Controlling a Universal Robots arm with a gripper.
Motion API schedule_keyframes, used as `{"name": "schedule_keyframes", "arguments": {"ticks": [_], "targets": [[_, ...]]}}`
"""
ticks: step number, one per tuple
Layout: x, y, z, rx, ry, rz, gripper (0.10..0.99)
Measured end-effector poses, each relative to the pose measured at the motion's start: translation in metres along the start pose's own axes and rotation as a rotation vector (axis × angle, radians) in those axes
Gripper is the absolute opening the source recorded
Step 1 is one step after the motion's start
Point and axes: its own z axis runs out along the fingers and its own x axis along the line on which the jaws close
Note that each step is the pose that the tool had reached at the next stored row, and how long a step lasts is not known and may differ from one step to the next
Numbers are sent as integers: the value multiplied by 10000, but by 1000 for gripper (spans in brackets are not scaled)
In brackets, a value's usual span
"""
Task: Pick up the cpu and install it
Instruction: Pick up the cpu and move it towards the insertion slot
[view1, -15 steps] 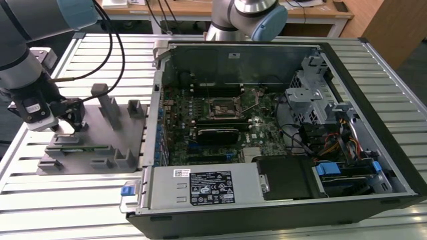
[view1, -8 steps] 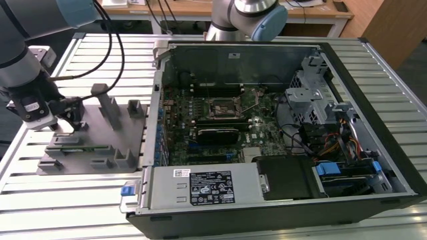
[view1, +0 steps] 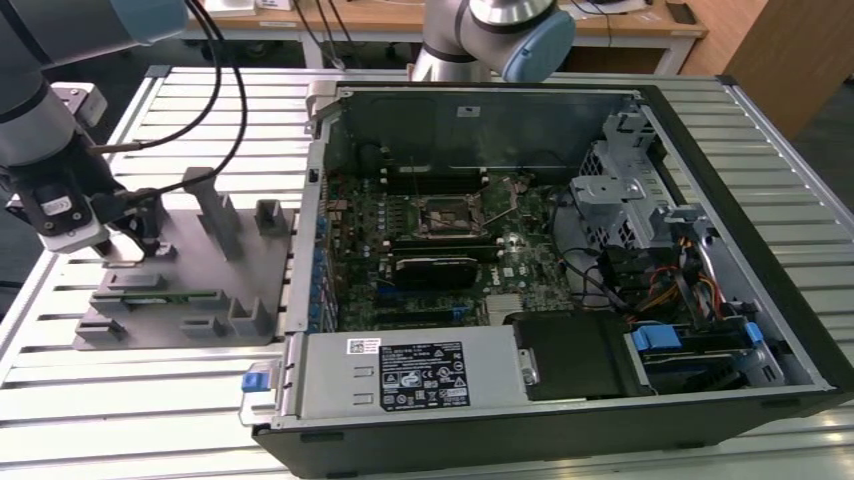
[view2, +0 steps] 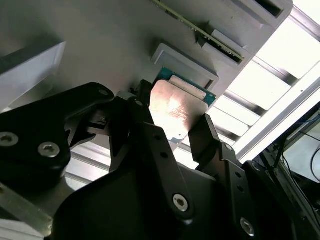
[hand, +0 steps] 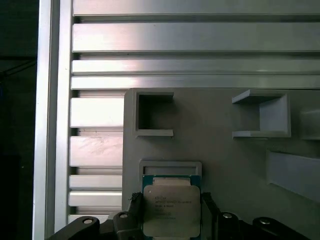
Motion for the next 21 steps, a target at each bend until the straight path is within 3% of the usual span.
{"name": "schedule_keyframes", "arguments": {"ticks": [10,21], "targets": [[1,8,-127,0,0,0,545],[4,30,-338,0,0,0,545]]}}
